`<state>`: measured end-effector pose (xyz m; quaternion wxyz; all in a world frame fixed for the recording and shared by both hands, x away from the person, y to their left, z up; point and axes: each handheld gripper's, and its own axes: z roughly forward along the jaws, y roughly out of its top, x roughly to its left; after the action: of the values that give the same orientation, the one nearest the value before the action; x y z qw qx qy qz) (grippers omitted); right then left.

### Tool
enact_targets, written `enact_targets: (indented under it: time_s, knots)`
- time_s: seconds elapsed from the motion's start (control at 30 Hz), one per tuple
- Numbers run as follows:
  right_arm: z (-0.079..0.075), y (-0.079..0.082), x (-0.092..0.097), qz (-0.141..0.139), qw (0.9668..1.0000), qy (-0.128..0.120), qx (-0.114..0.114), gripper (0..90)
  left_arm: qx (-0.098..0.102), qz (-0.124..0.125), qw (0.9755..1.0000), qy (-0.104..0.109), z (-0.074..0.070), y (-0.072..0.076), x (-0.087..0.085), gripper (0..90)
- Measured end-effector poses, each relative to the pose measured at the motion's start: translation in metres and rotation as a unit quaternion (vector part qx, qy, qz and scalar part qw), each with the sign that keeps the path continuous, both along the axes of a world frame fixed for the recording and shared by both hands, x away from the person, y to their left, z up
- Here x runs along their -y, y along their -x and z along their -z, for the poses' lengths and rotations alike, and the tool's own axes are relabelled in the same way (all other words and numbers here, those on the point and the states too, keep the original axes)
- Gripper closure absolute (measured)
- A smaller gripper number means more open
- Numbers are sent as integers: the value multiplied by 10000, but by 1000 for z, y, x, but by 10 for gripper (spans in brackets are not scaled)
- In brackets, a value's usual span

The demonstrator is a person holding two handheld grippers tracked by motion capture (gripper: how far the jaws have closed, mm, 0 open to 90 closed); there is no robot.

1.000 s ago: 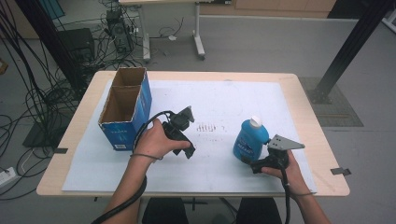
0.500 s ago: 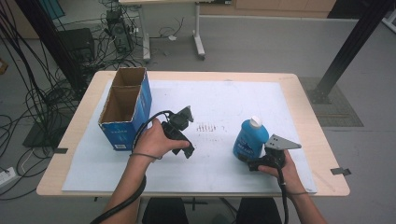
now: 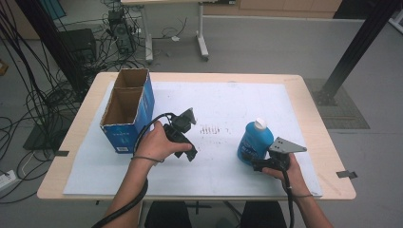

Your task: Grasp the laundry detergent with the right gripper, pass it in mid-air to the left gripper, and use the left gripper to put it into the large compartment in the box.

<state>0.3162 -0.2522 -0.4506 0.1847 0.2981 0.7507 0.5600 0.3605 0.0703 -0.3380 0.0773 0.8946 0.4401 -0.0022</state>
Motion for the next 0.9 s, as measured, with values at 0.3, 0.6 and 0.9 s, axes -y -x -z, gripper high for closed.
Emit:
enact_targets:
  time_s: [0.3, 0.6, 0.9]
  knots:
    - [0, 0, 3, 74, 10000, -24, 30, 389, -12, 7, 10000, 8, 1, 1, 1, 79]
    - [1, 0, 3, 75, 9999, -40, 59, 397, -13, 10, 10000, 0, 1, 1, 1, 79]
    - [1, 0, 3, 74, 9999, -59, 67, 400, -2, 3, 10000, -6, 0, 1, 2, 79]
